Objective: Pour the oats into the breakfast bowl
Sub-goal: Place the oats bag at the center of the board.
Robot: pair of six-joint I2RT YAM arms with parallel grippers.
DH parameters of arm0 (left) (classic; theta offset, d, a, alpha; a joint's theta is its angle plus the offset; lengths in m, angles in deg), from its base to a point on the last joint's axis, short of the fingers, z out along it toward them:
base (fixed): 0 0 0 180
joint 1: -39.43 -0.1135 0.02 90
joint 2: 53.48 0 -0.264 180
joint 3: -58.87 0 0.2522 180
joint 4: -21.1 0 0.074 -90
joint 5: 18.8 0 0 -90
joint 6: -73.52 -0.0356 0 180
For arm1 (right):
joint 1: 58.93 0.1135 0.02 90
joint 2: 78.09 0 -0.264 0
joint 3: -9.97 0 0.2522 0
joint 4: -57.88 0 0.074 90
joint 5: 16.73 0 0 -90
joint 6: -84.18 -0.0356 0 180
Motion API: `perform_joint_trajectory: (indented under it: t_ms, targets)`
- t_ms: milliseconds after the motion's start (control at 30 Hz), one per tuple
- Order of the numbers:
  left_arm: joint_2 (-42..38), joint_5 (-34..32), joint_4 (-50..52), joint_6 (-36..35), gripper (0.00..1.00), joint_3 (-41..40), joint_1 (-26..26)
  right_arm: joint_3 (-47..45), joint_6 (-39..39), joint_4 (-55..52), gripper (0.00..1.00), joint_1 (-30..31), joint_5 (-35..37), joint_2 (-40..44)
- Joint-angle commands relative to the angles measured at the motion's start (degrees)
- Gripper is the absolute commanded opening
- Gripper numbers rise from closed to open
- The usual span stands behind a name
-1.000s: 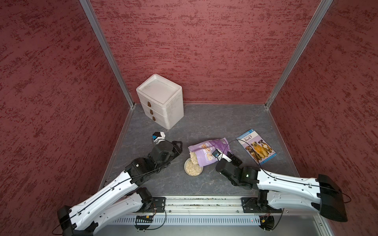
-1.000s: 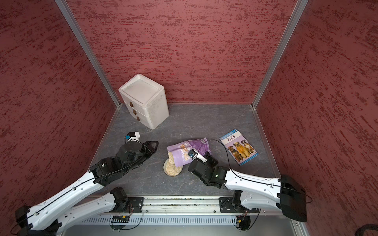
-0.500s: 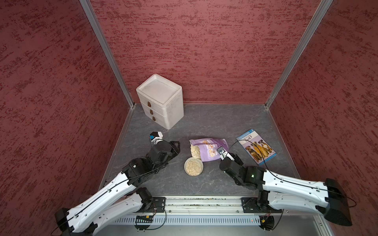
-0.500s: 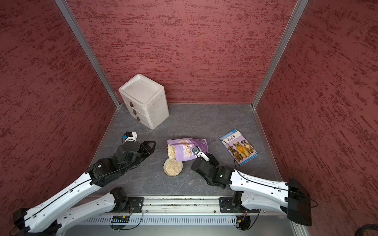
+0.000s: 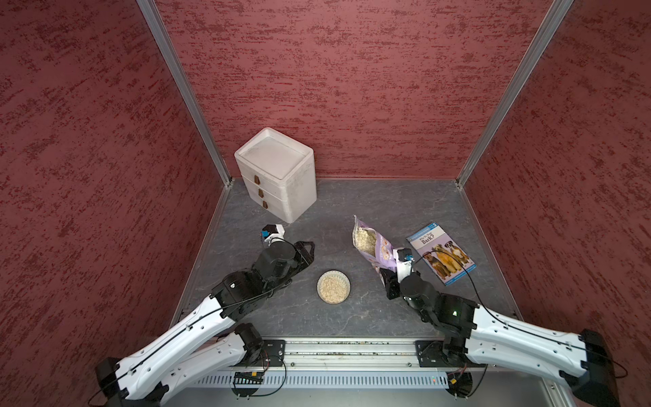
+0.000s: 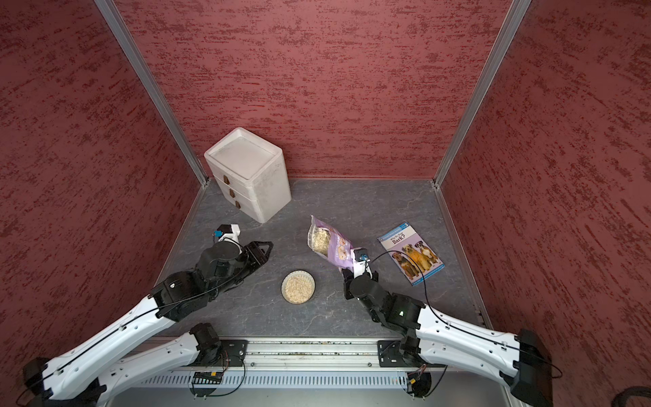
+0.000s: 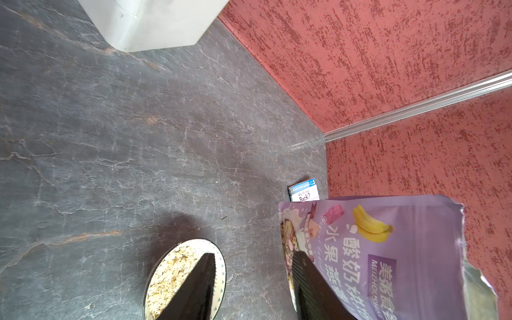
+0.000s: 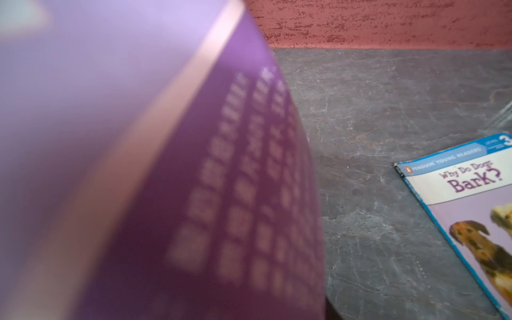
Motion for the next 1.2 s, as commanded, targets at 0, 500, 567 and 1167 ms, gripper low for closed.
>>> perform_joint_trajectory:
  t_ms: [0, 500, 567, 1167]
  targets:
    - [0.89, 2.60, -3.85, -1.89, 0.49, 0.14, 0.08, 0.45, -5.18, 17.08, 0.00, -0.48, -0.93, 2.99]
    - [9.93, 8.37, -16.03, -3.31, 0.49, -0.55, 3.94, -3.33, -8.47, 25.64, 0.00, -0.80, -0.58, -3.90]
    - [11.98, 9.23, -17.61, -2.89, 0.48, -0.62, 4.46, -3.90, -8.32, 28.72, 0.00, -0.80, -1.24, -6.87]
    - [22.67, 10.88, -24.18, 2.19, 0.44, -4.01, 5.63, -9.18, -12.39, 40.94, 0.07, -1.94, -3.76, -24.17]
